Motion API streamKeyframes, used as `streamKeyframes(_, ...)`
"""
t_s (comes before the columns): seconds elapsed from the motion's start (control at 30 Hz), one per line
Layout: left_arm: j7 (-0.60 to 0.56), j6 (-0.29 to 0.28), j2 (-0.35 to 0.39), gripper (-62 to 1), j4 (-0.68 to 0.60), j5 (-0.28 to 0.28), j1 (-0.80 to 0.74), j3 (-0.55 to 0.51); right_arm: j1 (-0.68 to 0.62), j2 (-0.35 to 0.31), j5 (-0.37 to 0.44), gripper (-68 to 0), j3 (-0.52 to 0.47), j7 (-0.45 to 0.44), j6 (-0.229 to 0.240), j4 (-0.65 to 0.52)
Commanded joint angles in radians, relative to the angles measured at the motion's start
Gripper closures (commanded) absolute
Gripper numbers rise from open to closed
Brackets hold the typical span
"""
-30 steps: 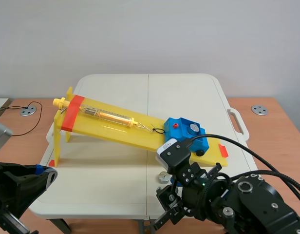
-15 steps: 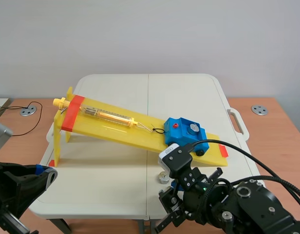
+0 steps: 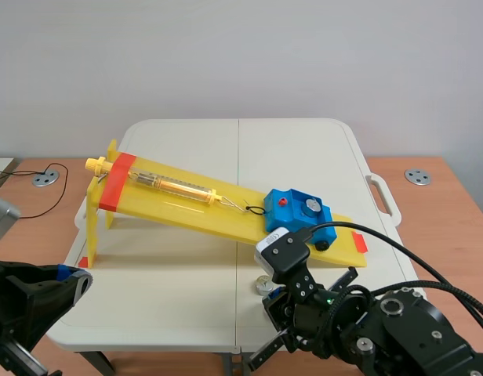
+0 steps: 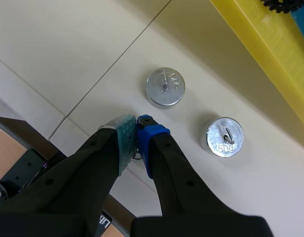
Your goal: Place the four metal weights on the blue cart on the ramp.
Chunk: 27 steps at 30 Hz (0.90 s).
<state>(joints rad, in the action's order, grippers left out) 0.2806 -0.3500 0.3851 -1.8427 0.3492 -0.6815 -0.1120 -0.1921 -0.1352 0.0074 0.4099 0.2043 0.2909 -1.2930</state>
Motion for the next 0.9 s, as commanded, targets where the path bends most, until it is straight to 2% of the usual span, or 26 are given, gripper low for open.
streamKeyframes(0.0,-0.096,-0.020,-0.008,-3.2,-0.066,0.074,0.020,-0.012,0.061,0.011,0.019,-0.7,-0.016,-0.057,-0.039,-0.035)
streamKeyframes(0.13,-0.096,-0.020,-0.008,-3.2,-0.066,0.074,0.020,-0.012,0.051,-0.010,0.039,-0.7,-0.027,-0.047,-0.039,-0.091)
streamKeyframes(0.43,-0.096,-0.020,-0.008,-3.2,-0.066,0.074,0.020,-0.012,-0.064,-0.084,0.208,-0.7,-0.117,0.032,-0.032,-0.350)
streamKeyframes(0.63,-0.096,-0.020,-0.008,-3.2,-0.066,0.074,0.020,-0.012,-0.157,-0.106,0.376,-0.7,-0.252,0.095,0.020,-0.513)
streamKeyframes(0.87,-0.096,-0.020,-0.008,-3.1,-0.066,0.074,0.020,-0.012,-0.193,-0.103,0.641,-0.7,-0.452,0.149,0.074,-0.625)
